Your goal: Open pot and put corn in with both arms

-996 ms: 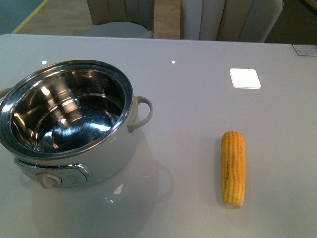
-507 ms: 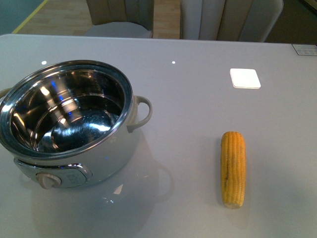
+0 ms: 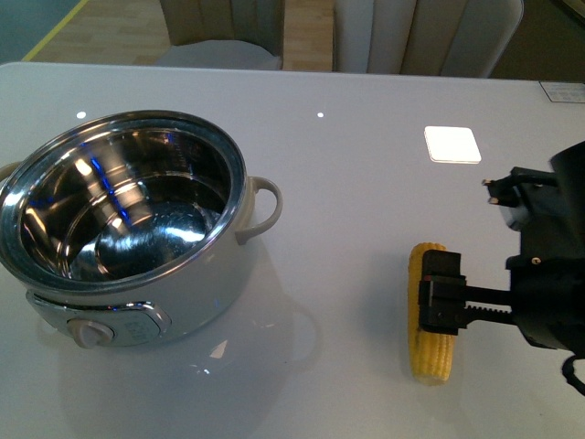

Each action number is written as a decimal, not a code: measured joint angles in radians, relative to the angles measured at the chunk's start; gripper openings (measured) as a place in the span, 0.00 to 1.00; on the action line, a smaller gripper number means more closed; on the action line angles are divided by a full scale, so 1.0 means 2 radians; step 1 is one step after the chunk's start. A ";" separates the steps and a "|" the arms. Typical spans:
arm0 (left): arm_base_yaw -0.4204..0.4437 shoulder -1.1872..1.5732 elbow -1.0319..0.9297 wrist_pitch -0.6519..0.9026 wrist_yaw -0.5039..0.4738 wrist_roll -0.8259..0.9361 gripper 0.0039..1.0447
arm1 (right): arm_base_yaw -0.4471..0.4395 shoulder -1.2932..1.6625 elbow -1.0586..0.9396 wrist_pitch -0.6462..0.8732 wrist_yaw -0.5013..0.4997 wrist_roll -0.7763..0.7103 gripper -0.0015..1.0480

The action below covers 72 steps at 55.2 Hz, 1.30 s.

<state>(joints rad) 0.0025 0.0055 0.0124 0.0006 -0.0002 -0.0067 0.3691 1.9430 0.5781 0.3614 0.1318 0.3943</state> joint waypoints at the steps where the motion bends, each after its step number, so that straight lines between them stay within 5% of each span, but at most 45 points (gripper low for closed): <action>1: 0.000 0.000 0.000 0.000 0.000 0.000 0.94 | 0.001 0.009 0.005 0.002 -0.003 0.002 0.92; 17: 0.000 0.000 0.000 0.000 0.000 0.000 0.94 | 0.008 0.101 0.053 0.003 -0.008 0.002 0.91; 36: 0.000 0.000 0.000 0.000 0.000 0.000 0.94 | 0.008 0.119 0.059 -0.005 -0.024 0.000 0.45; 49: 0.000 0.000 0.000 0.000 0.000 0.000 0.94 | 0.000 0.020 0.025 -0.031 -0.056 0.003 0.22; 72: 0.000 0.000 0.000 0.000 0.000 0.000 0.94 | 0.043 -0.177 0.085 -0.144 -0.142 0.068 0.16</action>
<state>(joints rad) 0.0025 0.0055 0.0124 0.0006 -0.0002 -0.0067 0.4553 1.5887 0.7483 0.0742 -0.1513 0.5312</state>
